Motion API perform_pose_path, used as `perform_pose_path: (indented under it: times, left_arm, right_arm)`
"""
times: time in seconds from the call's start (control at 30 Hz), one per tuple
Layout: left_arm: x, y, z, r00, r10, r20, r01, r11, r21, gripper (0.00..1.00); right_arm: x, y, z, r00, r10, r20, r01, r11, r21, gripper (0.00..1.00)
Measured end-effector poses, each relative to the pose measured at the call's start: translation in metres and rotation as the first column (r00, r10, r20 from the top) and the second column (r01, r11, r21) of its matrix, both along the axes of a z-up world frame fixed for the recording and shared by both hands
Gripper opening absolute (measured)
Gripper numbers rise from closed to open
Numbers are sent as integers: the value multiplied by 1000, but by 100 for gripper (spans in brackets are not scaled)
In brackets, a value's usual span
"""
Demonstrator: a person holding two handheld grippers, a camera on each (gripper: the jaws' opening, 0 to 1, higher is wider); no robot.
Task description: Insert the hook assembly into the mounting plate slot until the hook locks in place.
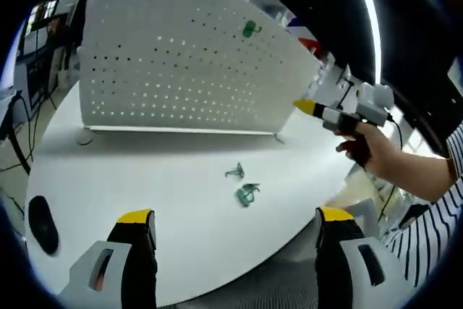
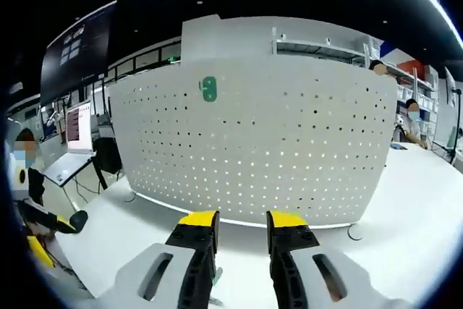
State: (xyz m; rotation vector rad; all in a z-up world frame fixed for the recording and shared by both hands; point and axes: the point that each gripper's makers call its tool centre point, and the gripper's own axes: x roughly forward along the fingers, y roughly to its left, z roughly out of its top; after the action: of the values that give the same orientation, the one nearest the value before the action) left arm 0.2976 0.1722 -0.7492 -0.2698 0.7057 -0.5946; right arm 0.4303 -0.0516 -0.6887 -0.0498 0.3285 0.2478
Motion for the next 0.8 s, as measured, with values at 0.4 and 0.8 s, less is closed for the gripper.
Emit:
perform_pose_path:
  times: [0.4,0.8]
  left_arm:
    - [-7,3,-6,1000,5,-26,-5,1000,-3,91]
    - [-13,12,-10,999,27,-44,-28,1000,-9,91]
  right_arm:
    - [-37,10,-42,987,117,-110,-127,988,-88,24]
    - [-63,11,-90,946,221,-236,-266,946,-182,26]
